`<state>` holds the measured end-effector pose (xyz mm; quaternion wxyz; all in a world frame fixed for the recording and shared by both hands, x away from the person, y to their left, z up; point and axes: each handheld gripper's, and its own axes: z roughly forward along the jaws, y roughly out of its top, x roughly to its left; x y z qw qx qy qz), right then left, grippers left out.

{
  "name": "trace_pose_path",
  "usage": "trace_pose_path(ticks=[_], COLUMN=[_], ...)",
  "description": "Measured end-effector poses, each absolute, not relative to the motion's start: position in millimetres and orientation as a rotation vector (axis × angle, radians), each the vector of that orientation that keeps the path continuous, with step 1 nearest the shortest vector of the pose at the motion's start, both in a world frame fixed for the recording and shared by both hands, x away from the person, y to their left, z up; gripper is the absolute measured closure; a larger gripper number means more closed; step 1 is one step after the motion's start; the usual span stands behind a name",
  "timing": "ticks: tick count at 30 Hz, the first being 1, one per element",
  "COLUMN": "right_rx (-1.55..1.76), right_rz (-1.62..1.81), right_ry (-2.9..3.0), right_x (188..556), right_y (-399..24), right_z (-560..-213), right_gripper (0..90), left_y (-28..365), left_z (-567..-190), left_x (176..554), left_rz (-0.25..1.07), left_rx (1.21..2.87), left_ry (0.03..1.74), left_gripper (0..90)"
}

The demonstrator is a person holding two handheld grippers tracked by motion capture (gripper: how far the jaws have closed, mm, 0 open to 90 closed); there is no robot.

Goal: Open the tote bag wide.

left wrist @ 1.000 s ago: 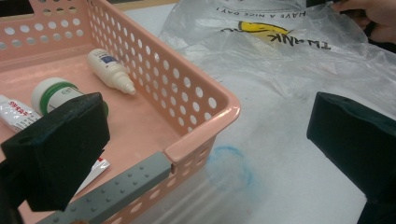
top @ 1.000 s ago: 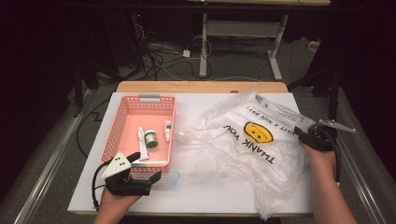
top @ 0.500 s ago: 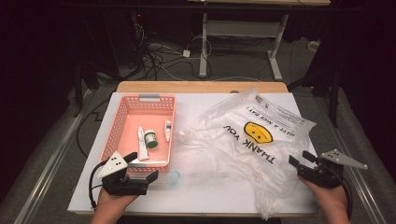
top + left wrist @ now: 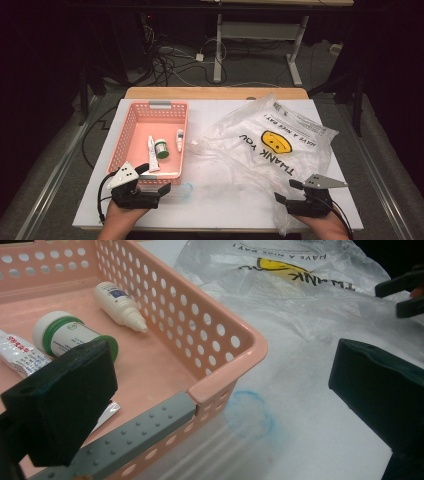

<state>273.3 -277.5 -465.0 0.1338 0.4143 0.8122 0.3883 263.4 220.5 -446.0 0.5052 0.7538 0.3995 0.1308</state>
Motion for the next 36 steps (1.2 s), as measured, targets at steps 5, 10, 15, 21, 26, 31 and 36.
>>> trace_pose_path(ticks=[5, 10, 15, 21, 26, 31, 36], right_rx=[1.228, 1.197, 1.189, 1.152, 1.116, 1.060, 1.022], right_rz=[1.028, 0.992, 1.008, 1.042, 1.111, 1.227, 1.307], right_ry=[2.362, 2.361, 2.327, 2.335, 2.334, 2.318, 2.271], right_x=[274.7, 274.0, 272.9, 272.4, 270.6, 268.5, 278.9], right_y=[-275.6, -270.7, -262.8, -243.3, -228.4, -227.1, -228.1], right_z=[-475.6, -476.1, -473.1, -471.8, -468.1, -452.2, -437.4], right_gripper=[65.9, 88.8, 89.9, 90.0, 83.8, 65.8, 51.0], left_y=[220.0, 221.0, 222.7, 223.6, 224.2, 223.0, 223.1], left_z=[-444.2, -442.4, -442.7, -442.4, -442.3, -442.3, -440.9], left_x=[262.4, 262.4, 263.5, 263.5, 263.4, 263.4, 264.3], left_rz=[0.319, 0.325, 0.324, 0.329, 0.326, 0.326, 0.324], left_rx=[1.819, 1.813, 1.810, 1.809, 1.807, 1.805, 1.788], left_ry=[0.956, 0.951, 0.955, 0.956, 0.953, 0.959, 0.967], left_gripper=[0.0, 0.0, 0.0, 0.0, 0.0, 0.0, 0.0])
